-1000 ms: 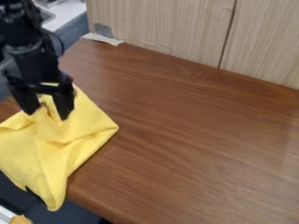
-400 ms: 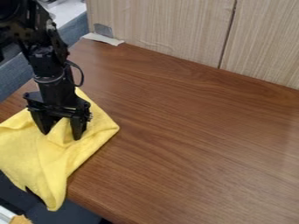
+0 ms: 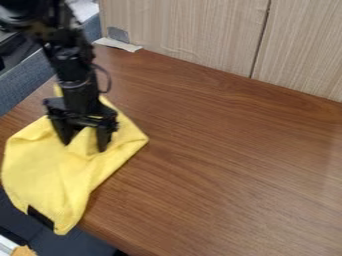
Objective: Move the cloth from bottom left to top right of the table
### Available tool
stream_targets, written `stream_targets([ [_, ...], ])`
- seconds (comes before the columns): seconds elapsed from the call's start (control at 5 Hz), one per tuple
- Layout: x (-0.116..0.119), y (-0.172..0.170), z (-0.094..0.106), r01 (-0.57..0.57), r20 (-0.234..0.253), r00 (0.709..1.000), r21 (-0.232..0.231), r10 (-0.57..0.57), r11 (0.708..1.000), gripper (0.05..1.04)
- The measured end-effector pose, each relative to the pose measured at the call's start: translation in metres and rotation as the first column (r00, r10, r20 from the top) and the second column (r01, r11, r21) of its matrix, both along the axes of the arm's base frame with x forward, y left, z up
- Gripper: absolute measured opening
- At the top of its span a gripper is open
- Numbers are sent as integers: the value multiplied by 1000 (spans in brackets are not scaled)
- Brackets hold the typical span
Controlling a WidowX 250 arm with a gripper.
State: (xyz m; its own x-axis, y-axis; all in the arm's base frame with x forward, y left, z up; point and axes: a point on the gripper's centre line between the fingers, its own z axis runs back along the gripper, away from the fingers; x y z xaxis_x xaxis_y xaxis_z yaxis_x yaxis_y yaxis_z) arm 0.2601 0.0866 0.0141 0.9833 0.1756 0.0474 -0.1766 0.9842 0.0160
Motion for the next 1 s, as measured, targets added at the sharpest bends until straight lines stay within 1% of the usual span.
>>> stream_targets([
  [0.4,48,-59,-1,63,-23,998,-25,-63,998,1001],
  [0.6,76,-86,-1,101,-24,995,-21,-102,995,1001],
  [0.8,101,-105,-1,124,-22,992,-21,-124,992,1001],
  [1.0,109,-109,1,117,-9,993,-32,-117,993,1001],
])
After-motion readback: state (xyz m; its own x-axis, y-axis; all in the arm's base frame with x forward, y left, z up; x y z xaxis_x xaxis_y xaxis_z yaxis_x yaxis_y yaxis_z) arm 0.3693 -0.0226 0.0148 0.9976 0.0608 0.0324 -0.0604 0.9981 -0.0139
